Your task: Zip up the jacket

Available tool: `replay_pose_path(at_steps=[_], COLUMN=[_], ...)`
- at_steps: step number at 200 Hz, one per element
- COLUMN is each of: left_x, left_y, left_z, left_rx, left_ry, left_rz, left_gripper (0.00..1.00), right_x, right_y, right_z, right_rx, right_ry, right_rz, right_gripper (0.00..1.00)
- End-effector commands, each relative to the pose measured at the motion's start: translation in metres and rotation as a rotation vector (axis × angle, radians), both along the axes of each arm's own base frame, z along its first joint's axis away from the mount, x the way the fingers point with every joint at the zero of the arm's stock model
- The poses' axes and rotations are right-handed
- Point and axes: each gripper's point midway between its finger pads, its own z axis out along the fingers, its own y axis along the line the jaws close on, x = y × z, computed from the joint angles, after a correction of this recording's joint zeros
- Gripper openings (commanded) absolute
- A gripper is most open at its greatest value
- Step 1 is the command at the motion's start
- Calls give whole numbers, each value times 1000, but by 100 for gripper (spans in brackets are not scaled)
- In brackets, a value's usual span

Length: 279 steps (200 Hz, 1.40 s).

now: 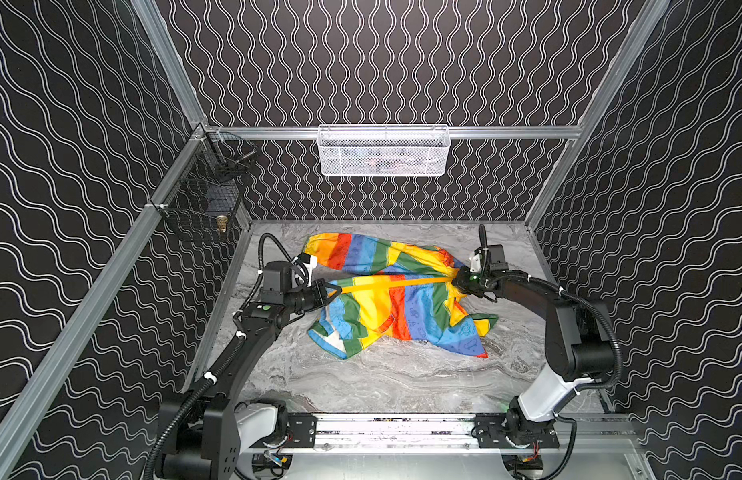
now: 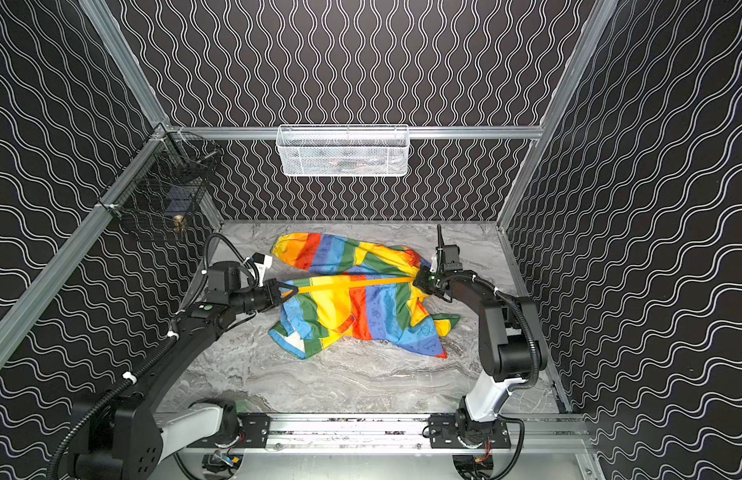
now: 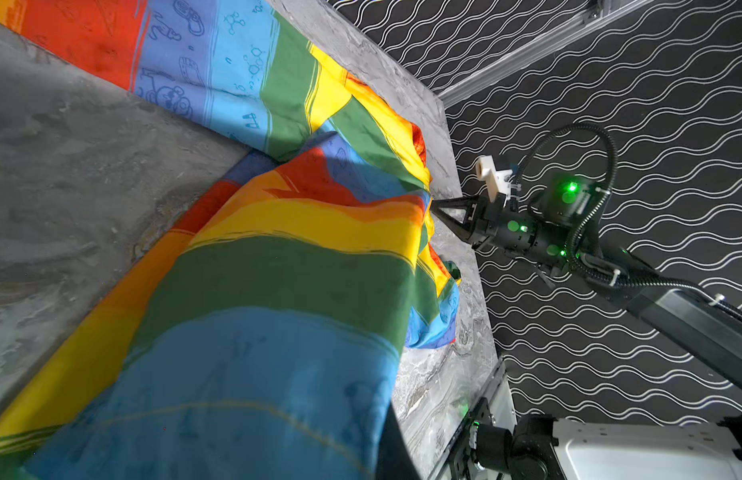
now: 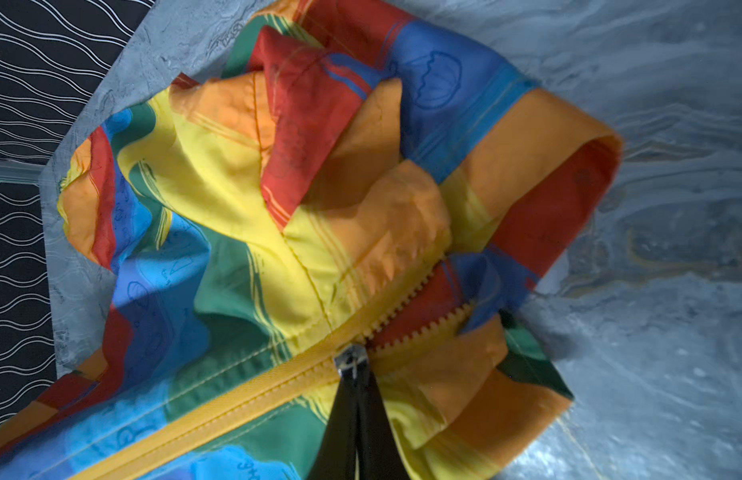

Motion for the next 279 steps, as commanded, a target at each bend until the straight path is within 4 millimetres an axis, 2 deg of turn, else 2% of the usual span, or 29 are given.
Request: replay_pose_path(at_steps=[1, 90, 129, 157, 176, 188, 189, 191, 192, 193, 195, 200, 203, 214, 227, 229, 234, 254, 279], left_x=[7, 10, 17, 24, 30, 35, 36, 36, 36, 37, 39, 40, 42, 46, 51, 52, 53, 62, 73], left_y=[7, 25, 33, 31, 37, 44, 45, 46, 47, 47, 49, 55, 58, 69, 78, 78, 81, 90, 104], left_z=[1, -6, -8, -9, -12, -17, -17, -18, -18, -18, -17, -21, -21, -25, -22, -21, -18, 5, 66], left_rx=[25, 59, 80, 76, 115, 161, 166, 175, 178, 183, 194, 227, 244, 303, 331, 333, 339, 373, 409], left_ry=[-40, -8, 6, 17, 31, 55, 58, 63, 65, 67, 66, 91, 101, 125, 118, 117, 111, 28, -206], left_rz=[25, 94, 119, 109, 131, 160, 162, 168, 168, 172, 178, 197, 207, 246, 284, 289, 300, 350, 437], left_gripper=[0, 0, 0, 0, 34, 47, 53, 79, 89, 94, 97, 98, 99, 98, 98, 98, 98, 99, 99], right_x=[8, 19, 21, 24, 29, 33, 34, 34, 35, 35, 36, 38, 38, 41, 42, 42, 42, 44, 44], right_y=[-30, -57, -55, -45, -37, -34, -33, -33, -32, -32, -32, -32, -31, -33, -40, -41, -43, -56, -76], right_z=[-7, -13, -7, 3, 14, 21, 22, 24, 25, 25, 27, 31, 34, 44, 55, 56, 60, 81, 123], right_rx=[-110, -156, -152, -110, -66, -52, -50, -47, -45, -44, -42, -39, -37, -38, -57, -60, -66, -103, -150], right_ry=[2, 23, 15, -16, -42, -54, -57, -60, -61, -62, -63, -70, -75, -93, -106, -108, -117, -161, -255], right_rz=[-87, -136, -110, -69, -40, -31, -30, -28, -26, -25, -25, -23, -22, -35, -73, -78, -86, -133, -219], right_gripper=[0, 0, 0, 0, 0, 0, 0, 0, 0, 0, 0, 0, 6, 45, 76, 85, 97, 99, 99])
